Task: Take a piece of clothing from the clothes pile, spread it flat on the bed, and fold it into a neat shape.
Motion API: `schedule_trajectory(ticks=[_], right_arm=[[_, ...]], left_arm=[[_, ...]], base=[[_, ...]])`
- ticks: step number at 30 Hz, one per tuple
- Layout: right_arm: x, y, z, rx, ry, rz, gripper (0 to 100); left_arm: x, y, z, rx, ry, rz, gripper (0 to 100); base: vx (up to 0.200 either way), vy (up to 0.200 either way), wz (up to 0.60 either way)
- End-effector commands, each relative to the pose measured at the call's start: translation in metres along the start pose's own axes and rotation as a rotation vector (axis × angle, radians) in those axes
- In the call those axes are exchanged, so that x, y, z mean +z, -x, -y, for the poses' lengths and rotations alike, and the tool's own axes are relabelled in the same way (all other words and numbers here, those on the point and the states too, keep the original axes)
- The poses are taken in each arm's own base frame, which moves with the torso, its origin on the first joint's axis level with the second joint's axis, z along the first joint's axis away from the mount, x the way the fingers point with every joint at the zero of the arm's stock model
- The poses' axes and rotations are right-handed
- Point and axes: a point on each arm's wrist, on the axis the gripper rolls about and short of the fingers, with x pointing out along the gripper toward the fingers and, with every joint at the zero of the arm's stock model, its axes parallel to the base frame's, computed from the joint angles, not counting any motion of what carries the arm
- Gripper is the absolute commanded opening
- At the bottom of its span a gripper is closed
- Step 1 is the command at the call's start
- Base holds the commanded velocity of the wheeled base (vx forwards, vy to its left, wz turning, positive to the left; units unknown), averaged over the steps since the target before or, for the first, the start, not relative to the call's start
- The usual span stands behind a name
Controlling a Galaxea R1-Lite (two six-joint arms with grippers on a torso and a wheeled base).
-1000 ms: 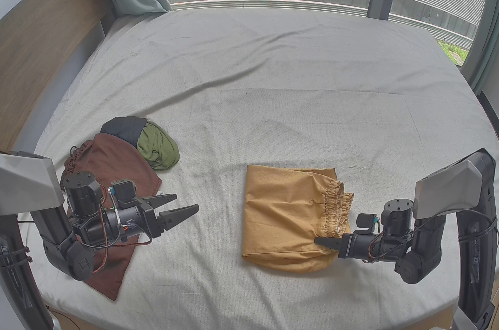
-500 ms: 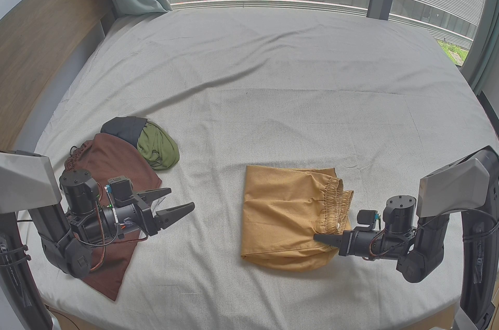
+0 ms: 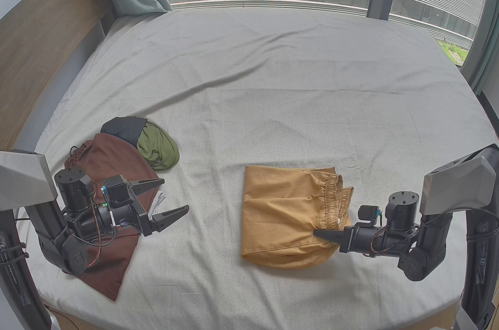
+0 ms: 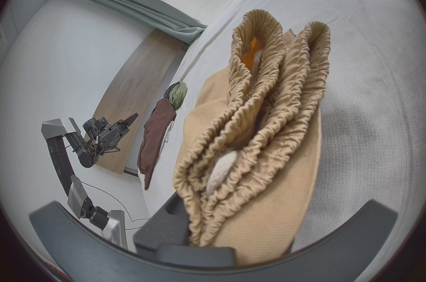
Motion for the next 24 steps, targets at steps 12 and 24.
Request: schedule_trajectory(ticks=[12,24], right_arm=[[0.021,0.005,-0.037,0.093,0.088,0.064,0],[0.027,0.009,-0.052,0.156,0.124,0.066,0]], left_arm=[[0.001,0.001,0.001,-0.002,-0.003,0.001,100],[0.001,0.001,0.001,-0.001,-0.004,0.001,100]], base=[[0.0,0.0,0.0],[0.0,0.0,0.0]])
